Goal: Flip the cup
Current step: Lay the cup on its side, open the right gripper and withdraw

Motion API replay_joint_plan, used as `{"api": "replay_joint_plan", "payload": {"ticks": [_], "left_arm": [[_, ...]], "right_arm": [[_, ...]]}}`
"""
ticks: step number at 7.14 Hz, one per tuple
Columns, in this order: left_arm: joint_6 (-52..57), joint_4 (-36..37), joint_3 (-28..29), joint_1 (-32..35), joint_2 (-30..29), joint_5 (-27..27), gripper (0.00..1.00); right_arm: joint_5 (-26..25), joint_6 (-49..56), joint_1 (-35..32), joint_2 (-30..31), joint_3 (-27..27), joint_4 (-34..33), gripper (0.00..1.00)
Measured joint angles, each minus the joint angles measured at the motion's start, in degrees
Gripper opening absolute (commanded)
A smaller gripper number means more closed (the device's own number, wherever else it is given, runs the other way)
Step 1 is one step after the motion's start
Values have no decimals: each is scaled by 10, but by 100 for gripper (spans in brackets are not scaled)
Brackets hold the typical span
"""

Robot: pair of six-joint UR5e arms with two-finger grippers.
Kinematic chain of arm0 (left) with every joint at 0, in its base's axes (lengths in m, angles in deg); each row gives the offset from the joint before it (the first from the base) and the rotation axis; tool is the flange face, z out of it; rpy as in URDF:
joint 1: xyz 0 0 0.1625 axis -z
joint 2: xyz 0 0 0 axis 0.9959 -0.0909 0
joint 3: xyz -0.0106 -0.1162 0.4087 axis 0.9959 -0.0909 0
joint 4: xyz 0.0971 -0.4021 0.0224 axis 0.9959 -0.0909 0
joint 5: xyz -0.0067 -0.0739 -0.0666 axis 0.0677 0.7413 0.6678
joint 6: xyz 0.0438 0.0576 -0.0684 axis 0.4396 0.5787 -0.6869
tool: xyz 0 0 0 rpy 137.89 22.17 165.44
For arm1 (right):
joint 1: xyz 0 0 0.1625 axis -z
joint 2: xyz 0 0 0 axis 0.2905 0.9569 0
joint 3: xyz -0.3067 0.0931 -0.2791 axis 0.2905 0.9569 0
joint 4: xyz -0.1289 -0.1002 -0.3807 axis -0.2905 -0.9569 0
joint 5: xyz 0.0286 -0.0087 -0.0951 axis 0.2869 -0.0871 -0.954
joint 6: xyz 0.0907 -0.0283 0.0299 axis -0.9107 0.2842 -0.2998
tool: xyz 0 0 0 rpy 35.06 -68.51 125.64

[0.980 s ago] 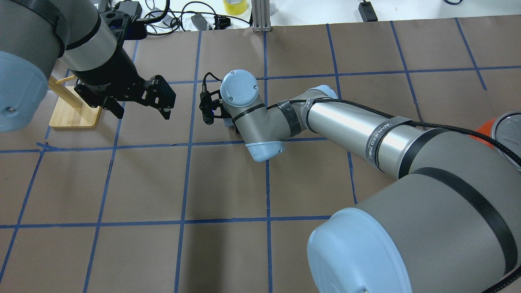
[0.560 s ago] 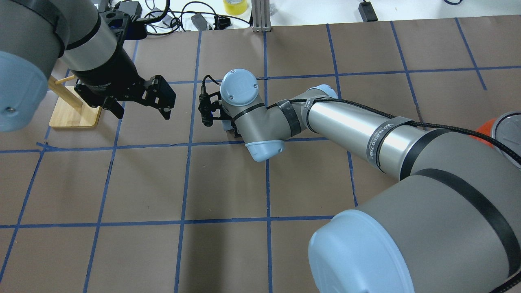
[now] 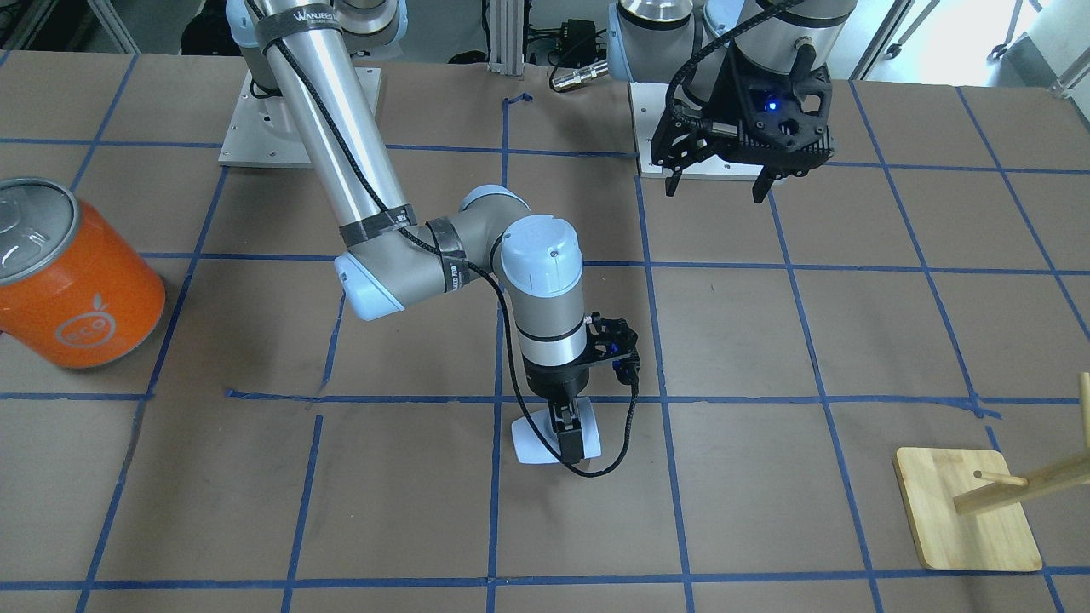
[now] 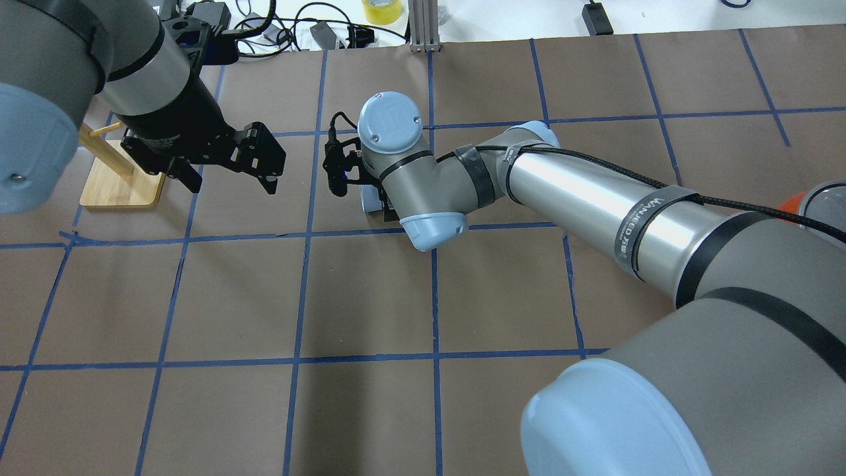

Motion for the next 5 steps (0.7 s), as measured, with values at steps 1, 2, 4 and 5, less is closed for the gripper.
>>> {"api": "replay_joint_plan", "payload": {"ticks": [1, 2, 4, 5], "left_arm": [[0, 0, 0, 0, 0, 0, 100], [0, -1, 0, 0, 0, 0, 100], [0, 0, 0, 0, 0, 0, 100], [0, 0, 0, 0, 0, 0, 100]], "right_arm": [[1, -1, 4, 18, 2, 32, 100], [2, -3, 14, 31, 3, 52, 100], [3, -47, 83, 72, 4, 102, 100], [4, -99, 138, 97, 5, 130, 100]]}}
